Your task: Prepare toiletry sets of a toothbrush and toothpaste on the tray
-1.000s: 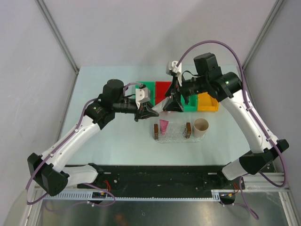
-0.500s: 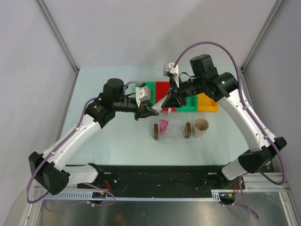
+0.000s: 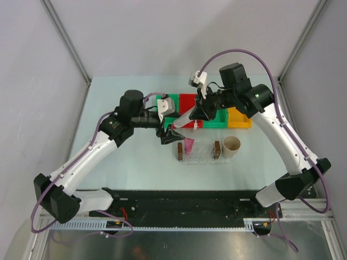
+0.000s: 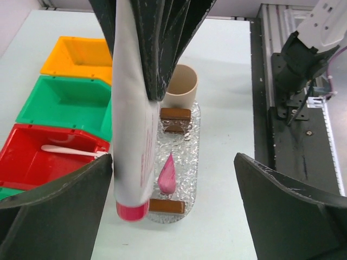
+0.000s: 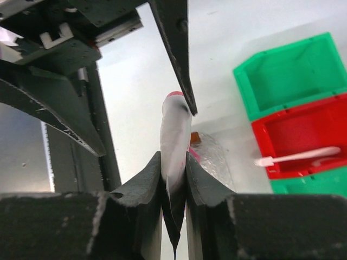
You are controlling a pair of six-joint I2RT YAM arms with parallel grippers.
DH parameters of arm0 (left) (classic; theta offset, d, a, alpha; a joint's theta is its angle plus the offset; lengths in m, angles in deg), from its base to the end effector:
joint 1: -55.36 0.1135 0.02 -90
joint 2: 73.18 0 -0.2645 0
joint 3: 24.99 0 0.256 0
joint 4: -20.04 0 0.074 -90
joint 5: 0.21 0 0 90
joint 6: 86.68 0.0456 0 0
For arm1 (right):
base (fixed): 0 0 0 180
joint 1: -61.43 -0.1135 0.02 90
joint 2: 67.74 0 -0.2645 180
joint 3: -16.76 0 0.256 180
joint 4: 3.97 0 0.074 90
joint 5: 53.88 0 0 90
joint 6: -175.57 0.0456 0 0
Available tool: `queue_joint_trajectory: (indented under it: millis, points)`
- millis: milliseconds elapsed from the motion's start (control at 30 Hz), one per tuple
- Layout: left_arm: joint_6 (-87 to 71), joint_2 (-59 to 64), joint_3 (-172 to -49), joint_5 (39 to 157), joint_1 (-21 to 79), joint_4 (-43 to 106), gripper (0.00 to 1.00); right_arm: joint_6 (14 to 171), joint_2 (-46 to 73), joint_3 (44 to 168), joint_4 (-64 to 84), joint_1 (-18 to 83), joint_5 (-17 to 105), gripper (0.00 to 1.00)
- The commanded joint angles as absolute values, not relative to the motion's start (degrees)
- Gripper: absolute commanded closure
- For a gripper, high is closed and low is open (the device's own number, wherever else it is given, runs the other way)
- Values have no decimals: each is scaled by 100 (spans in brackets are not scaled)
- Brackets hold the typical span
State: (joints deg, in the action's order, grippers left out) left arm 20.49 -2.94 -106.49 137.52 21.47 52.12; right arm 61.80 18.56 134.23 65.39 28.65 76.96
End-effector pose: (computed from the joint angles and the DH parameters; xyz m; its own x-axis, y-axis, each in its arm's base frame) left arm 0.2132 -0.1839 0.3752 -0.0017 0.2403 -0.9707 0.9940 0.1065 0.0246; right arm 0.2422 0.1914 0.4429 -0.1364 -0.4506 -0.8823 -0.9798 0.1925 0.0532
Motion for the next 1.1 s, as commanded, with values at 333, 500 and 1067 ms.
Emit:
queue_joint_trajectory:
  millis: [333, 500, 1067]
  points:
    - [2801, -1033, -10482, 12110, 2425, 5100, 0, 6237, 1417, 13763, 7285, 2865, 5143, 100]
    - [3083, -1245, -10130, 11547, 2530, 5109, 0, 6360, 1619, 13631, 7742, 2882, 4808, 100]
    - [2758, -1306, -9761, 11027, 3673, 5100, 0, 6465, 2147, 12665, 7717, 2785, 5063, 100]
